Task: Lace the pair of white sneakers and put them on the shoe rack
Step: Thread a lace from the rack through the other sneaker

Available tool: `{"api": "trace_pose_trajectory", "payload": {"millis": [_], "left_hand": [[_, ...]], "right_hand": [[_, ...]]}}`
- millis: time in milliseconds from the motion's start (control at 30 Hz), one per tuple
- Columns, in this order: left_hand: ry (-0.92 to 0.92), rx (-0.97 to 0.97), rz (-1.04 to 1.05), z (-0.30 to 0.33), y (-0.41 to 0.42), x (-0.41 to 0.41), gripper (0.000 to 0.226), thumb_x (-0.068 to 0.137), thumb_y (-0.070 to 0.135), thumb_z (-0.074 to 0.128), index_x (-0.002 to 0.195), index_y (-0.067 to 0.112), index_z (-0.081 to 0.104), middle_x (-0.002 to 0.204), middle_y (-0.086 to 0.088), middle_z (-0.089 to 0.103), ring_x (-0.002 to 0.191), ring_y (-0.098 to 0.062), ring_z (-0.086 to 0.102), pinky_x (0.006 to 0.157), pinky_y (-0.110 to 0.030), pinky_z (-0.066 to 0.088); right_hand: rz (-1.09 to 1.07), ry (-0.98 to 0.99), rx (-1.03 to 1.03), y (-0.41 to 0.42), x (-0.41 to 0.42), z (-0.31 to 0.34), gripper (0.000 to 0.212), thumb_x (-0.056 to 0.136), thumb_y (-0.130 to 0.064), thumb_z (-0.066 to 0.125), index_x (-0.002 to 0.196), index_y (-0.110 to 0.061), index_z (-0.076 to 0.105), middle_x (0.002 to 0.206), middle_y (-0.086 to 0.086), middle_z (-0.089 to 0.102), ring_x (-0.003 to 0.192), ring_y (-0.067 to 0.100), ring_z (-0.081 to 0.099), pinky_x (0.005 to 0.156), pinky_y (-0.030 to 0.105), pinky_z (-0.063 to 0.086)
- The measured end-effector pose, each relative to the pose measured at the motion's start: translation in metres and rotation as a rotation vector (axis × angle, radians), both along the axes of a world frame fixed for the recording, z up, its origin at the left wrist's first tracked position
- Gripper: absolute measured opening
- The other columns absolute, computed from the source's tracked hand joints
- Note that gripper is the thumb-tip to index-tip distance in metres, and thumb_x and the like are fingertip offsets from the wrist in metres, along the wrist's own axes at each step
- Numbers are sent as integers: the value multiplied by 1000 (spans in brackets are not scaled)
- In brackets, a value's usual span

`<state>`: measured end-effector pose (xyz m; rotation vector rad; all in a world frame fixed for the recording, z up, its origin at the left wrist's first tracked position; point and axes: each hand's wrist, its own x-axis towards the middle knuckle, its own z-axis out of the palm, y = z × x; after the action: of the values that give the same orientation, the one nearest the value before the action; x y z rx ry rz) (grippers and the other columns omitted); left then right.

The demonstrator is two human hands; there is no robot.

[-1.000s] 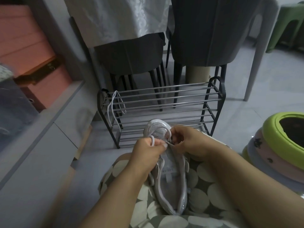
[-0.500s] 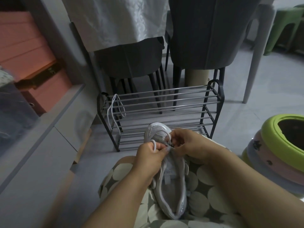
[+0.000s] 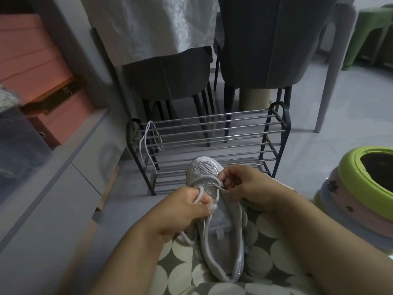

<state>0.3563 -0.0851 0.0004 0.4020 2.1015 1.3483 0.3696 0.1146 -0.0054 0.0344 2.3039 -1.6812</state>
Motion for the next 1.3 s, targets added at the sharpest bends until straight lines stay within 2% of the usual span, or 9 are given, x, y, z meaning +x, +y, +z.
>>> {"api": "trace_pose_trajectory", "payload": {"millis": [100,267,367,600,767,1000,1133,1200,1300], "left_hand": [[-227,127,101,5,-2,-1,18,92,6,59,74,8,56,40,7,40,30,-1,29,31,-13,23],[116,-134,234,-11,20,-5,38,83,39,68,72,4,63,49,6,47,45,-12,43,49,-20,35],[278,-172,232,-14,27,-3,31,88,33,64,64,14,64,45,9,48,47,-10,44,53,-24,36],[-166,266,-109,17,-9,1,29,85,32,67,70,6,67,44,3,30,34,-4,24,36,-14,22],[-229,436,210,23,-19,-16,55,81,41,57,106,-9,62,50,2,32,33,-4,24,32,-15,18],[-296,1107,457,44,-20,-31,32,87,33,43,83,7,61,58,2,40,43,-6,33,39,-17,26],[-253,1252,474,59,-22,-38,31,88,33,44,80,9,62,60,2,42,47,-6,36,41,-17,31],[-244,1282,485,61,-24,-40,32,90,33,43,81,9,61,61,2,43,47,-6,37,42,-17,32],[-269,1302,503,57,-25,-39,32,89,31,44,78,8,64,61,1,43,47,-7,37,41,-17,32]], "right_hand": [[5,7,4,-1,1,1,37,74,20,57,103,-2,60,78,4,52,61,7,49,52,13,42],[5,11,10,-5,0,1,37,75,18,59,104,-3,60,81,5,53,62,8,49,53,12,42],[-6,14,17,-3,1,2,37,74,17,61,105,-3,60,81,5,54,62,7,50,54,12,43],[-24,21,12,1,-1,0,39,70,19,62,98,-8,60,79,2,52,65,9,51,56,16,45],[1,101,120,-5,3,5,40,73,9,66,101,-19,58,84,0,55,71,10,53,59,21,48],[110,272,319,-14,9,20,43,74,0,67,104,-29,57,101,-2,52,80,10,54,69,27,52],[293,411,573,-18,7,17,29,75,-12,66,97,-31,66,101,-11,43,87,-4,43,70,12,38],[324,448,623,-18,8,16,11,74,-18,64,82,-21,70,96,-10,43,85,-3,40,72,16,35],[371,413,595,-16,7,19,22,66,-29,53,64,-10,64,87,-11,45,86,6,41,77,26,39]]}}
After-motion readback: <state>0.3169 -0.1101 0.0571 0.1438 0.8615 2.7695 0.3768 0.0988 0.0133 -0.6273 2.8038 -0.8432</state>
